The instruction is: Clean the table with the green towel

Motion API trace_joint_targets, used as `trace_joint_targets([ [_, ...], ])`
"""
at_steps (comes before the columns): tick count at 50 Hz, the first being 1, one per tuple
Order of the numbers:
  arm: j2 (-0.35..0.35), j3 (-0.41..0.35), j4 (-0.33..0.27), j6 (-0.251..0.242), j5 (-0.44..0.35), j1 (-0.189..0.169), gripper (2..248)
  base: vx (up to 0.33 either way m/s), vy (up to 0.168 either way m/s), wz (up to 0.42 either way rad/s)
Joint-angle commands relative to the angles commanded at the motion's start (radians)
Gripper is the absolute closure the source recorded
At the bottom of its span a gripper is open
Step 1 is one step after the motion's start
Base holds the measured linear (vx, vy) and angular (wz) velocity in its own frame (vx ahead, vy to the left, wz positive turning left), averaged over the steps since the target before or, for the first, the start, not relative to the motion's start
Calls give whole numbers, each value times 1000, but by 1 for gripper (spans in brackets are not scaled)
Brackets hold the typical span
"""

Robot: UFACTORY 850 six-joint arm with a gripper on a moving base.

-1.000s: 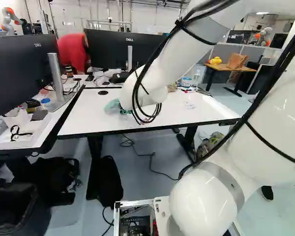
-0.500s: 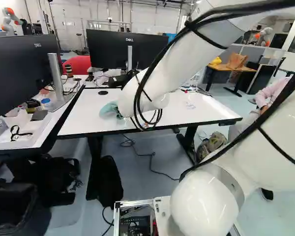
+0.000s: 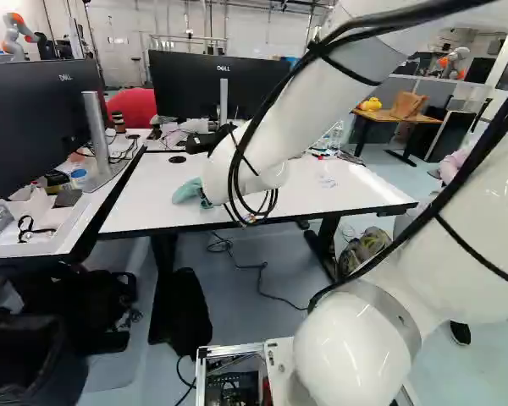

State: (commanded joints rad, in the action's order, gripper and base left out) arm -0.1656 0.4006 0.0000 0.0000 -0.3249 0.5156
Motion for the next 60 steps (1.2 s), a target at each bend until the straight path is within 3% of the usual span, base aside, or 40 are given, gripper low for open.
trace_joint_targets([
  [20, 73, 15, 0, 0, 0, 0, 200, 0, 0, 0],
  [60, 73, 15, 0, 0, 47, 0, 200, 0, 0, 0],
])
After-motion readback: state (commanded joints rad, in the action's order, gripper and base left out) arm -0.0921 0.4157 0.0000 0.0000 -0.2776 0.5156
